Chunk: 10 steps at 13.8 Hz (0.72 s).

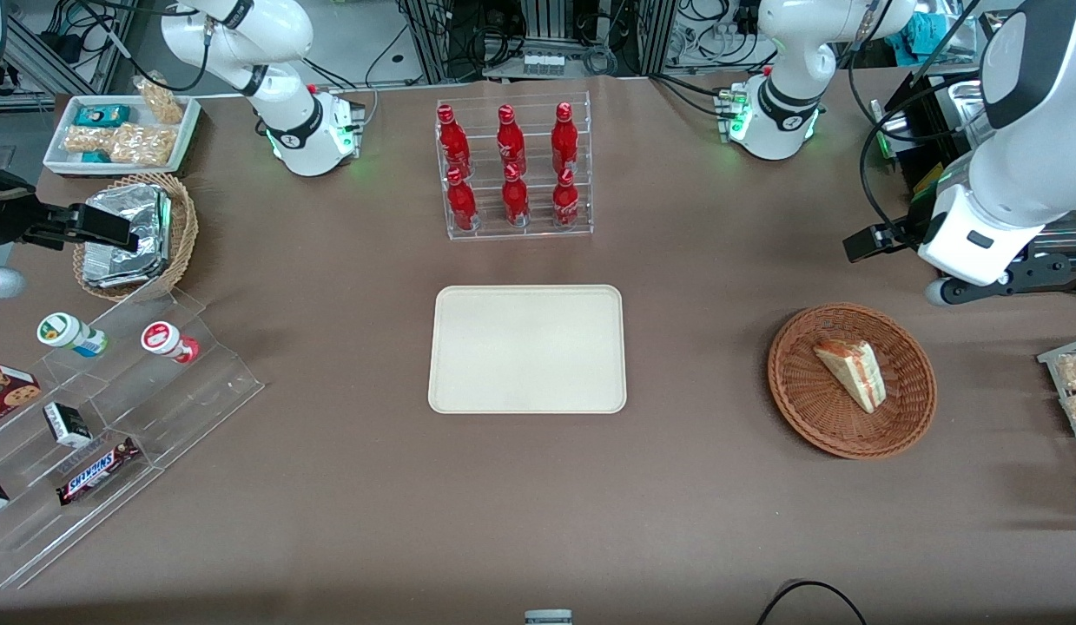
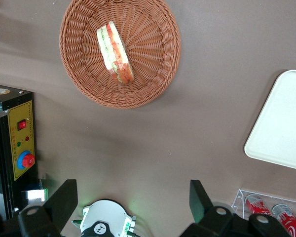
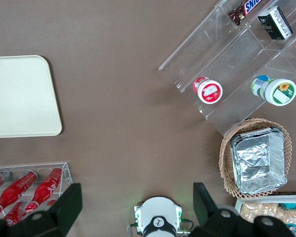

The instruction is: Place sandwich from basket to tray

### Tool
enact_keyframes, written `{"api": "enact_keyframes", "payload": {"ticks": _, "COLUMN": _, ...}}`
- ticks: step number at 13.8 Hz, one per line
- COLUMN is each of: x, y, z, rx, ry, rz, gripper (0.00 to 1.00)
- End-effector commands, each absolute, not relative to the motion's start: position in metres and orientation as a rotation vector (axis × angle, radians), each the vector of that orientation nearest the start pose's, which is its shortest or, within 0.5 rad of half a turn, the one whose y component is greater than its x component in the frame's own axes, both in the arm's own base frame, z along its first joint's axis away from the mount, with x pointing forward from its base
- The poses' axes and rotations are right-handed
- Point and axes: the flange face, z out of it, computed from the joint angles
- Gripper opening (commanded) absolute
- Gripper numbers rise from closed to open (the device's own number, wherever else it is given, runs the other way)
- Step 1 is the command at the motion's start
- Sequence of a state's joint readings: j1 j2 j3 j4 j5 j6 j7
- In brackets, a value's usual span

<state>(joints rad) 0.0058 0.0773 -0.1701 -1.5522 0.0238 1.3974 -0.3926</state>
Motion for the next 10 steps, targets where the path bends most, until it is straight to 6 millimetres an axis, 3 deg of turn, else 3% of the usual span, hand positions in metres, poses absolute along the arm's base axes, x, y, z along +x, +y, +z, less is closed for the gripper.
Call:
{"api": "enact_keyframes", "payload": {"ticks": 1, "x": 0.550, "y": -0.084, "z": 0.565, "rx": -3.013, "ry": -0.361, "rz": 0.416, "gripper": 1.00}}
{"api": "enact_keyframes", "payload": {"ticks": 3, "x": 0.549, "y": -0.072, "z": 0.554, "rx": -2.991, "ry": -0.393, "rz": 0.487, "gripper": 1.00}}
{"api": "enact_keyframes", "payload": {"ticks": 6, "x": 0.548, "y": -0.070, "z": 0.545, "rx": -2.974, "ry": -0.398, "rz": 0.503, "gripper": 1.00}}
{"api": "enact_keyframes", "payload": {"ticks": 10, "x": 0.553, "y": -0.047, "z": 0.499, "rx": -2.972, "ry": -0.457, "rz": 0.456, "gripper": 1.00}}
